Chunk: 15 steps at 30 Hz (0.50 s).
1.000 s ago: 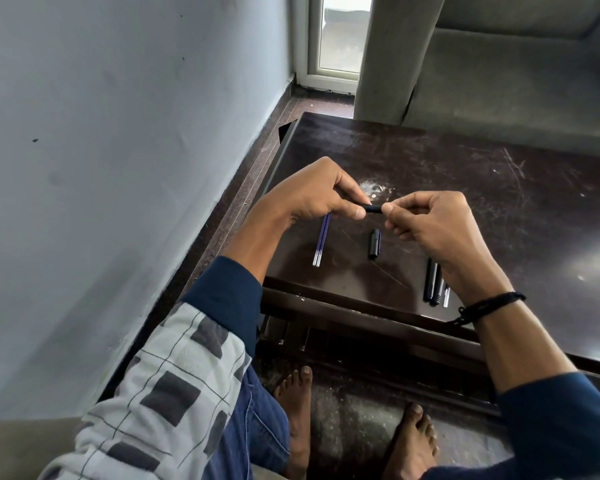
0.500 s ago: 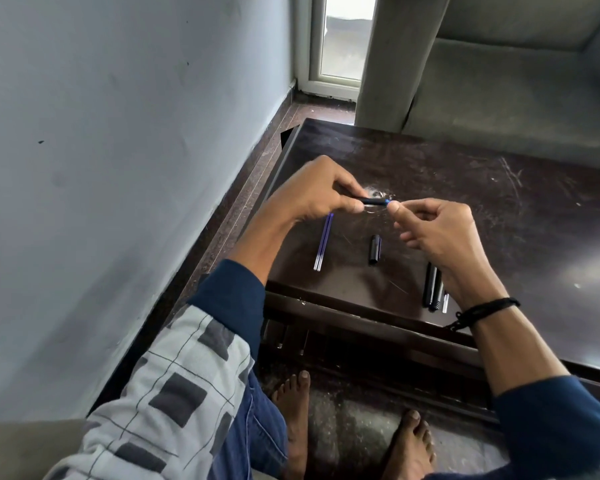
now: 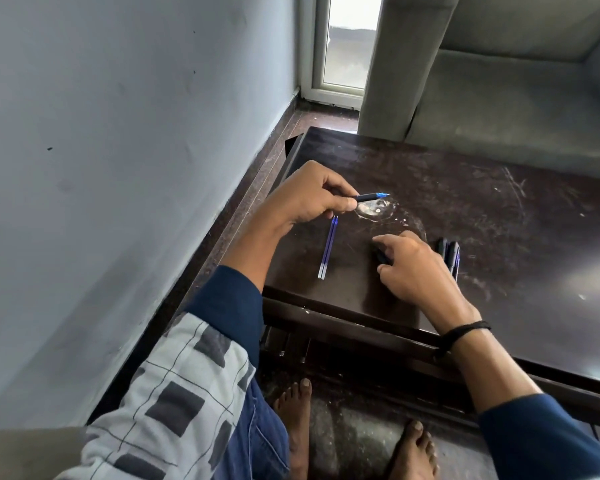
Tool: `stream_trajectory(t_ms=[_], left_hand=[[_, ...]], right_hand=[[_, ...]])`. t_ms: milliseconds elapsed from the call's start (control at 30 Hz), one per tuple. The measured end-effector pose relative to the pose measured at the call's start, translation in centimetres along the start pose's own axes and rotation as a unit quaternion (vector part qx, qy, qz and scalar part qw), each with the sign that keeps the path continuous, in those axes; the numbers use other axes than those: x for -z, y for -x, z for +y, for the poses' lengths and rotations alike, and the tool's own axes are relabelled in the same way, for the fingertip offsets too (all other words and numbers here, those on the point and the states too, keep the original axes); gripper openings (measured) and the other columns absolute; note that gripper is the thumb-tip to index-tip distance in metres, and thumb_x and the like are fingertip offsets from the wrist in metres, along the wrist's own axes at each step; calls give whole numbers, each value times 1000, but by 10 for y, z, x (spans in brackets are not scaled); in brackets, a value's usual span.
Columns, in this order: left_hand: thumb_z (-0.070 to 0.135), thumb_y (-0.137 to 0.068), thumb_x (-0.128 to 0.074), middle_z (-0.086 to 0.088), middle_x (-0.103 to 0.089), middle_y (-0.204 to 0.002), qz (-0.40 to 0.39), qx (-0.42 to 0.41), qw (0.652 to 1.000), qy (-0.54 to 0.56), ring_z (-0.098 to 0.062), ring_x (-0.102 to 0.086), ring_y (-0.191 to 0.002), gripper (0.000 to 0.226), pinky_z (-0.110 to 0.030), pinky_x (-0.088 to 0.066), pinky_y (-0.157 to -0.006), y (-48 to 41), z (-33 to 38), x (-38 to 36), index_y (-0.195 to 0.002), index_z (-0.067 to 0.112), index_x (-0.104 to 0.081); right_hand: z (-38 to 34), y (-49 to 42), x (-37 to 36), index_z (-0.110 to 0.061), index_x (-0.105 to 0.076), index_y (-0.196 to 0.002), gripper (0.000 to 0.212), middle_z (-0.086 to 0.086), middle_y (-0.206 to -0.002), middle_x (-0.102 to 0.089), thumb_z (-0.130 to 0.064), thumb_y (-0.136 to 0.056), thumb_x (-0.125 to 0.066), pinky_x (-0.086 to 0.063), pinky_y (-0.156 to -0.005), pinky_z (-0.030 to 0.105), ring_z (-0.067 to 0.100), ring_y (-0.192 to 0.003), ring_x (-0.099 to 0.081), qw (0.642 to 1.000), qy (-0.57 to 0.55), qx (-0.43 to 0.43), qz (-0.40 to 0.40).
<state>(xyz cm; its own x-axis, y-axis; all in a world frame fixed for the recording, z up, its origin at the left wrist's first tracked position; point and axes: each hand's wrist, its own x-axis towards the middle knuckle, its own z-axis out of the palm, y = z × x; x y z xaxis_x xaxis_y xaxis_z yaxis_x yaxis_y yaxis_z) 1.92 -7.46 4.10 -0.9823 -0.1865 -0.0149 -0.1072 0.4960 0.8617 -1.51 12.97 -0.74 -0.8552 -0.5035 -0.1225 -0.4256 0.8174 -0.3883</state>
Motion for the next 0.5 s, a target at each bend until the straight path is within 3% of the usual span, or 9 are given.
stream_trajectory(t_ms=[133, 200, 267, 333, 400, 500], left_hand=[[5, -86, -76, -4, -74, -81, -15, 2, 1000, 1, 5, -59, -54, 21, -13, -51, -62, 0, 1, -2, -107, 6, -77], [5, -86, -76, -4, -74, -80, -22, 2, 1000, 7, 5, -59, -54, 21, -15, -51, -64, 0, 2, -3, -107, 6, -77], [5, -86, -76, -5, -74, -81, -26, 1, 1000, 10, 4, -60, -56, 21, -17, -52, -66, 0, 2, -4, -107, 6, -77], [5, -86, -76, -6, -75, -83, -27, 0, 1000, 12, 4, -61, -58, 21, -17, -53, -66, 0, 3, -4, -107, 7, -77], [5, -86, -76, -8, -76, -86, -27, -1, 1000, 12, 3, -62, -60, 21, -17, -54, -66, 1, 3, -5, -107, 8, -77], [6, -84, -78, -9, -76, -85, -34, -2, 999, 15, -4, -63, -64, 20, -20, -55, -67, 0, 3, -6, -104, 10, -79]], right_hand=[[8, -3, 12, -27, -72, -113, 34, 0, -106, -67, -15, -82, -65, -42, -80, 31, 25, -98, -63, 997, -46, -69, 8], [11, -7, 17, -26, -70, -95, 20, -3, -87, -66, -12, -80, -71, -50, -73, 34, 20, -79, -62, 980, -166, -106, 29], [10, -8, 26, -19, -64, -87, 23, 4, -81, -65, -1, -80, -74, -57, -62, 36, 15, -60, -59, 920, -364, -133, 65], [9, -7, 36, -15, -60, -87, 24, 11, -86, -66, 4, -84, -74, -59, -60, 30, 14, -57, -61, 836, -523, -135, 100], [11, -5, 44, -14, -60, -90, 21, 12, -93, -68, 1, -87, -75, -63, -67, 29, 17, -66, -66, 767, -616, -127, 131], [17, -5, 46, -12, -65, -91, 15, 8, -92, -71, -4, -88, -77, -61, -75, 27, 16, -75, -71, 712, -672, -129, 154]])
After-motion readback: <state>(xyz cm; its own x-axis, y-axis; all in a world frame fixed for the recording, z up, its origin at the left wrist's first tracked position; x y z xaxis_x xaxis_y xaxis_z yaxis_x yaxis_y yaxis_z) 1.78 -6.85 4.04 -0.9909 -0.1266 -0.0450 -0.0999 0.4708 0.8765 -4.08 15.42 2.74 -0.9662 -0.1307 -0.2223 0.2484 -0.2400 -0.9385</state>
